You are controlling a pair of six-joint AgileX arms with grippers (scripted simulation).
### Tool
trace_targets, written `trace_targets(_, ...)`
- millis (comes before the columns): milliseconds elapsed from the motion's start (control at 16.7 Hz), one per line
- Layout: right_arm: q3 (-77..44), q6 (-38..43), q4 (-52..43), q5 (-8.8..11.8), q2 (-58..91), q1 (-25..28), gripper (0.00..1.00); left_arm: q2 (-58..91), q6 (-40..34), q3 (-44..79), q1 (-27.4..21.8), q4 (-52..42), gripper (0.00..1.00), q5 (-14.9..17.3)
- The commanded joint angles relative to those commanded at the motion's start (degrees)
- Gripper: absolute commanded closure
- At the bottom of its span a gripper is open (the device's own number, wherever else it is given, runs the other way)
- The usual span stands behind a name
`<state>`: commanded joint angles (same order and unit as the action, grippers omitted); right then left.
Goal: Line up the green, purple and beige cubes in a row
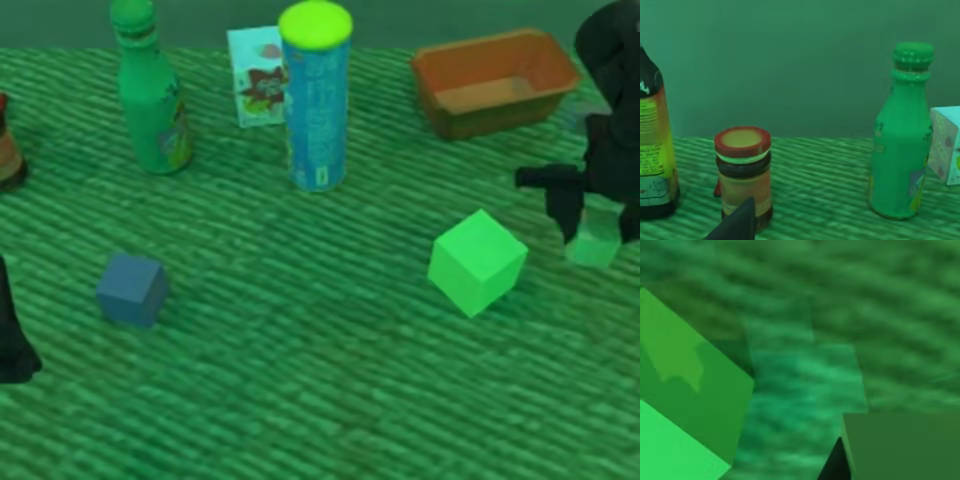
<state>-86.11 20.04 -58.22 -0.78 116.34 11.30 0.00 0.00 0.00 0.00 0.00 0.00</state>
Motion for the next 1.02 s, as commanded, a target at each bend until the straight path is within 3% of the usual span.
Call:
trace_targets(540, -1.9, 14.08, -3.64, -0.55, -1.44, 22.04, 1.0, 0.0, 0.0, 0.0, 0.0, 0.0, 0.0, 0.0)
trace_targets(1020, -0.29, 15.01, -1.33, -0.52, -0.73, 23.13, 1.0, 0.0, 0.0, 0.0, 0.0, 0.0, 0.0, 0.0)
